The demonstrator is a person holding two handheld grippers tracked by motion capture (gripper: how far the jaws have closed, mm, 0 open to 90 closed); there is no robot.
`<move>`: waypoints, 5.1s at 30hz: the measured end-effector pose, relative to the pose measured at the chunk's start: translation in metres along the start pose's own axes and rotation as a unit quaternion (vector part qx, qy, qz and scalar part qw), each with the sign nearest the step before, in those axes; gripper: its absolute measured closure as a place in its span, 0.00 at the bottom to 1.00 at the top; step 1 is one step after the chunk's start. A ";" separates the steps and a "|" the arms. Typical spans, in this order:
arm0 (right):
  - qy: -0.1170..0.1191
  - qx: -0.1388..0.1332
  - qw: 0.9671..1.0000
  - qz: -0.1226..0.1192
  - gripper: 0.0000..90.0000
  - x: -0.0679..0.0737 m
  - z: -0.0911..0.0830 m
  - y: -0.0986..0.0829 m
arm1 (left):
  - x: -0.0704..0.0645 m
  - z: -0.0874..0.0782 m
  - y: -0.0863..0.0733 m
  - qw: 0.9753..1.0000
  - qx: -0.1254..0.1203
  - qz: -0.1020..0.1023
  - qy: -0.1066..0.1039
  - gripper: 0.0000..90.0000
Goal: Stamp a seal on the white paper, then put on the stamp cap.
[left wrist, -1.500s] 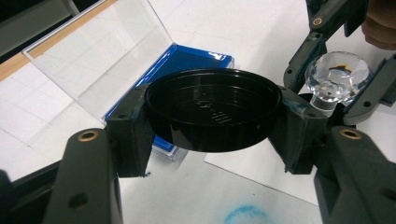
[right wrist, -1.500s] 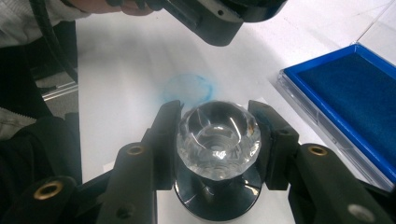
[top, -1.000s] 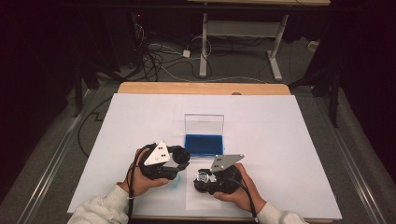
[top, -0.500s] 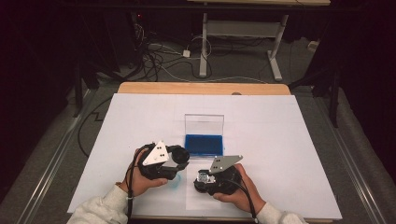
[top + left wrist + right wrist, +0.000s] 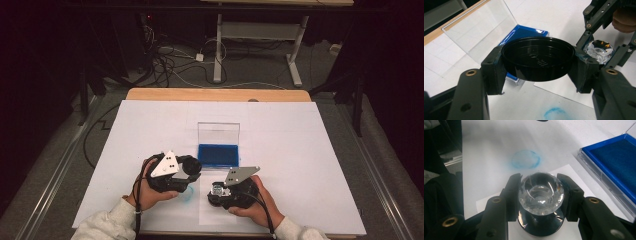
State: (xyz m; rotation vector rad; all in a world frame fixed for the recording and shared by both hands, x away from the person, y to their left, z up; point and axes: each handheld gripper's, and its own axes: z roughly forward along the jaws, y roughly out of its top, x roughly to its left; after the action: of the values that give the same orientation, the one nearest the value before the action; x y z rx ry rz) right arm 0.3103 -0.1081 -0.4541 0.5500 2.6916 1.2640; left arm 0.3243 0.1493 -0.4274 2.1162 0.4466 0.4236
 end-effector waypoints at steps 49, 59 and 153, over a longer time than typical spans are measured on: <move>0.004 0.009 1.000 0.015 0.63 -0.002 0.000 0.001 | 0.002 -0.004 0.001 1.000 -0.002 0.003 0.006 0.41; -0.003 -0.054 0.998 0.010 0.63 -0.004 -0.035 0.022 | 0.004 -0.009 0.001 1.000 -0.001 0.004 0.015 0.41; -0.056 -0.180 0.982 0.014 0.63 -0.025 -0.089 0.065 | -0.014 0.034 0.001 0.998 0.018 0.003 -0.061 0.41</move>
State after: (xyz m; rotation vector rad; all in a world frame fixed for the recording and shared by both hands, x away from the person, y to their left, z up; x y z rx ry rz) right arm 0.3281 -0.1433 -0.3485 0.5907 2.2939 1.6242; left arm 0.3281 0.1177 -0.4465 2.1648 0.3791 0.2909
